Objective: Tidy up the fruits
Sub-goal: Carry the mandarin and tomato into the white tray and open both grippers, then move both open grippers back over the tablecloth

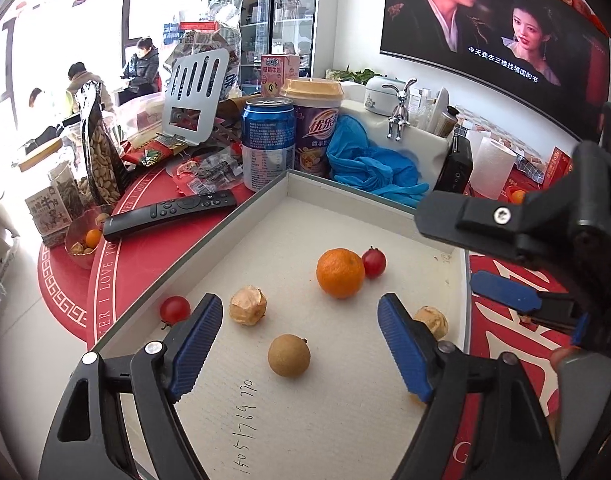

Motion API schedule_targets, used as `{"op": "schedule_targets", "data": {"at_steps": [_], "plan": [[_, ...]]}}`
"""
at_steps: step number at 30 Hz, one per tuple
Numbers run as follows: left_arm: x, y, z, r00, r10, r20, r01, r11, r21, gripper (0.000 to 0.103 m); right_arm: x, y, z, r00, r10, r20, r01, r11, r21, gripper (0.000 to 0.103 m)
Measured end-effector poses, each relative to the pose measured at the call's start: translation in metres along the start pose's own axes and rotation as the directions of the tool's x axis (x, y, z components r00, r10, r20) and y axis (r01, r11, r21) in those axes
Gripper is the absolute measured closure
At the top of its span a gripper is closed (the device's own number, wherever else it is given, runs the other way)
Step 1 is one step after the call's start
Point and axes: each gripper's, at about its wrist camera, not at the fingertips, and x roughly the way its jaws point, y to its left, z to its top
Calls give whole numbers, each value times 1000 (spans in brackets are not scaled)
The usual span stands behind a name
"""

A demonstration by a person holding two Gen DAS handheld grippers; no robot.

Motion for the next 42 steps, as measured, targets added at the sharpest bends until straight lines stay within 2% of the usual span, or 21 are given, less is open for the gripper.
{"op": "schedule_targets", "data": {"at_steps": [3,7,11,15,19,21,22,25,26,28,33,35,36,40,42], "plan": [[-2,-2,-1,1000,-1,11,1,1000,2,20,-18,2,0,998,-37,41,37,999,-11,0],[-7,-14,-4,998,-58,3,58,998,19,20,-47,-9,-2,989,-114,99,113,993,12,0],[-22,-38,-7,990,-136,28,133,988,78,20,-77,-29,-13,958,-260,122,260,965,21,0],[-37,-69,-17,976,-217,35,208,962,175,20,-112,-59,-30,905,-401,143,395,916,71,0],[-40,-97,-29,965,-261,-1,253,933,256,20,-149,-102,-50,860,-495,125,468,862,194,0],[-40,-108,-35,959,-281,-30,278,917,286,20,-167,-121,-60,831,-545,114,508,826,243,0],[-39,-114,-38,955,-291,-47,292,908,300,20,-175,-130,-64,812,-574,108,534,804,262,0],[-32,-131,-46,943,-314,-114,334,882,332,20,-192,-152,-73,734,-675,76,628,717,301,0],[-29,-136,-50,938,-318,-139,347,874,340,20,-195,-159,-75,707,-705,57,662,688,299,0],[-23,-146,-58,931,-314,-188,362,860,360,20,-197,-168,-79,672,-740,27,704,649,289,0],[-4,-163,-72,923,-270,-273,360,854,375,20,-189,-172,-83,641,-768,2,751,627,205,0],[-2,-167,-72,926,-256,-278,350,858,375,19,-177,-169,-83,606,-795,-22,790,599,130,0],[0,-171,-72,928,-244,-281,341,858,383,19,-175,-168,-83,618,-786,-18,781,612,123,0],[12,-189,-63,911,-238,-337,364,848,385,17,-178,-168,-86,628,-777,-31,775,622,108,0],[22,-197,-55,906,-218,-363,357,853,380,14,-178,-168,-87,631,-775,-32,773,626,99,0]]}}
